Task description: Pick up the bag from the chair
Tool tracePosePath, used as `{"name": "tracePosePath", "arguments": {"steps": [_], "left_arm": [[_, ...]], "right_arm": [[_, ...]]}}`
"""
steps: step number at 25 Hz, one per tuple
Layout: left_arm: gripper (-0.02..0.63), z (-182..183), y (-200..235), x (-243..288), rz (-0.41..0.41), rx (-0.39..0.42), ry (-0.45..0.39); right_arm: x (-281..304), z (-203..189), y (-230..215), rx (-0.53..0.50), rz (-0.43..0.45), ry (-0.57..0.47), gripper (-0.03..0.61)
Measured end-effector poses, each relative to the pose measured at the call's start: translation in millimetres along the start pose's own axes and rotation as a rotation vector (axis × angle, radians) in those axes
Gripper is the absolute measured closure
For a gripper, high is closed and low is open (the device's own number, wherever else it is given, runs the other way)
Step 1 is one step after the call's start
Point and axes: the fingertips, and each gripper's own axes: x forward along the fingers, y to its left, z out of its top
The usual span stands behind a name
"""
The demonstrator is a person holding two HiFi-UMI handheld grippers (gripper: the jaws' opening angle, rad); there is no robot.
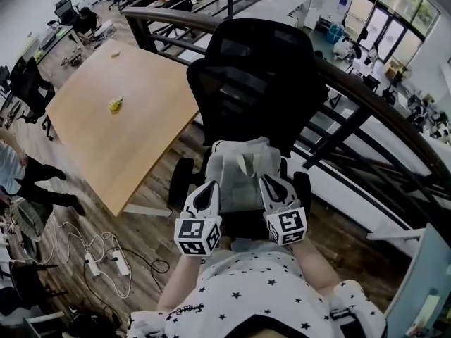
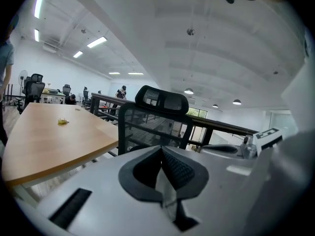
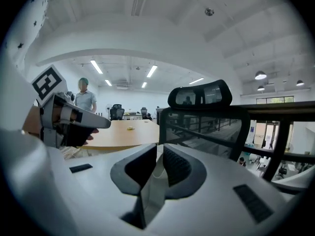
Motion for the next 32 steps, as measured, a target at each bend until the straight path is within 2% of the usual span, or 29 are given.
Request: {"name": "tracePosePath", "arguments": {"steps": [5,11,16,23,27,32], "left_arm": [[0.604,-9,5,11,0.028,-0.012,0.026],[0.604,-23,8,16,0.042,-0.028,0.070],[0.604,-28,12,20,0.049,-0.037,0.087],[0.604,-30,23,18,0.075,-0.041,0.099],[0.604,-31,30,16,0.092,-0.044,0.099],[0.604,-28,34,14,0.100,-0.045,0.094]], "right_arm": [[18,-45,-12,-0.025,-0.010,0.069,0.468],[39,-91,-23,-0.082,-0.030,0.155,0.403],[59,-118,-33,-0.168,-0.082,0.198,0.369],[82,-124,-35,-0.266,-0.153,0.200,0.350],[89,-116,-37,-0.254,-0.178,0.174,0.350],[95,-94,-28,-0.254,-0.166,0.120,0.350]]}}
